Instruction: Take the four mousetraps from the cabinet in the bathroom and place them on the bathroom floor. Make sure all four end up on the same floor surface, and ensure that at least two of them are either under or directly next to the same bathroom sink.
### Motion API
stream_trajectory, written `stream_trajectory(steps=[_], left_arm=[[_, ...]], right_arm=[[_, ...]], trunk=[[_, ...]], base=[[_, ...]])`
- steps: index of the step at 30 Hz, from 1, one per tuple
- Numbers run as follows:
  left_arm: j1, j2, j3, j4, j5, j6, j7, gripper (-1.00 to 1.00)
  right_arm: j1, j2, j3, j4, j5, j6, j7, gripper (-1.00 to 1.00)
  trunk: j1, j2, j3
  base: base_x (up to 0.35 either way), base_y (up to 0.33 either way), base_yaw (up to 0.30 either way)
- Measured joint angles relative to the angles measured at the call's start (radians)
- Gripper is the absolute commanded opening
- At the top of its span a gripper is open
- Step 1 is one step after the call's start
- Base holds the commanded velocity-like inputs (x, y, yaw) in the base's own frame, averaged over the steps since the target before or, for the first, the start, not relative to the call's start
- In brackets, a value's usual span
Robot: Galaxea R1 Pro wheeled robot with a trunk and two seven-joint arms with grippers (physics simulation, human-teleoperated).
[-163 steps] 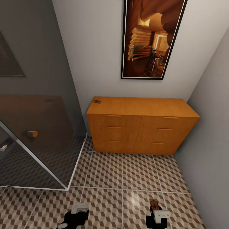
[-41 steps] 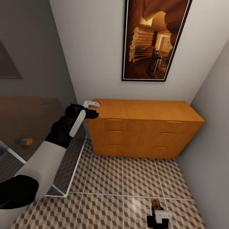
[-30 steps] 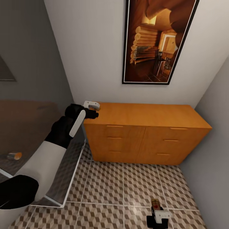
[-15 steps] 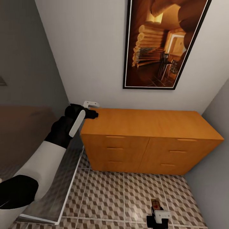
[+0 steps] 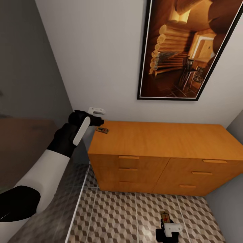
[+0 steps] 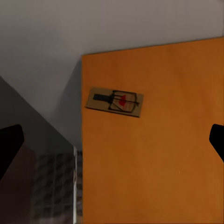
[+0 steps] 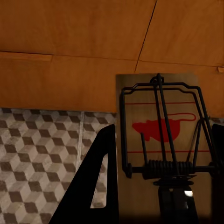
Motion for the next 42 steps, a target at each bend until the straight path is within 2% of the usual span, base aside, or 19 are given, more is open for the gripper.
stream_trajectory(steps=[10,24,29,33,37,39,42], left_arm=[[0.0,0.002,-0.001,-0.002,0.0,-0.001,0.0,1.0],[0.001,0.016,-0.001,-0.001,0.0,-0.001,-0.005,1.0],[0.004,0.026,-0.001,-0.006,-0.001,-0.002,-0.045,1.0],[0.004,0.048,-0.001,-0.014,-0.001,-0.003,-0.112,1.0],[0.005,0.057,-0.002,-0.028,-0.001,-0.004,-0.16,1.0],[0.005,0.06,-0.007,-0.044,0.0,-0.003,-0.176,1.0],[0.005,0.063,-0.038,-0.074,0.003,-0.003,-0.188,1.0]], right_arm=[[0.001,-0.003,0.0,0.004,0.0,0.002,0.002,-1.0],[0.088,-0.006,0.0,0.004,0.0,0.021,0.005,-1.0],[0.095,-0.005,0.0,0.003,0.0,0.021,0.005,-1.0],[0.096,-0.004,0.0,0.003,0.0,0.021,0.005,-1.0],[0.096,-0.003,0.0,0.003,0.0,0.021,0.005,-1.0],[0.096,-0.003,0.0,0.003,0.0,0.021,0.005,-1.0],[0.097,-0.002,0.0,0.003,0.0,0.021,0.005,-1.0]], trunk=[[0.0,0.0,0.0],[0.0,0.0,0.0],[0.0,0.0,0.0],[0.0,0.0,0.0],[0.0,0.0,0.0],[0.0,0.0,0.0],[0.0,0.0,0.0]], base=[[0.069,0.047,0.0],[0.001,0.001,0.0],[0.0,0.0,0.0],[0.0,0.0,0.0],[0.0,0.0,0.0],[0.0,0.0,0.0],[0.0,0.0,0.0]])
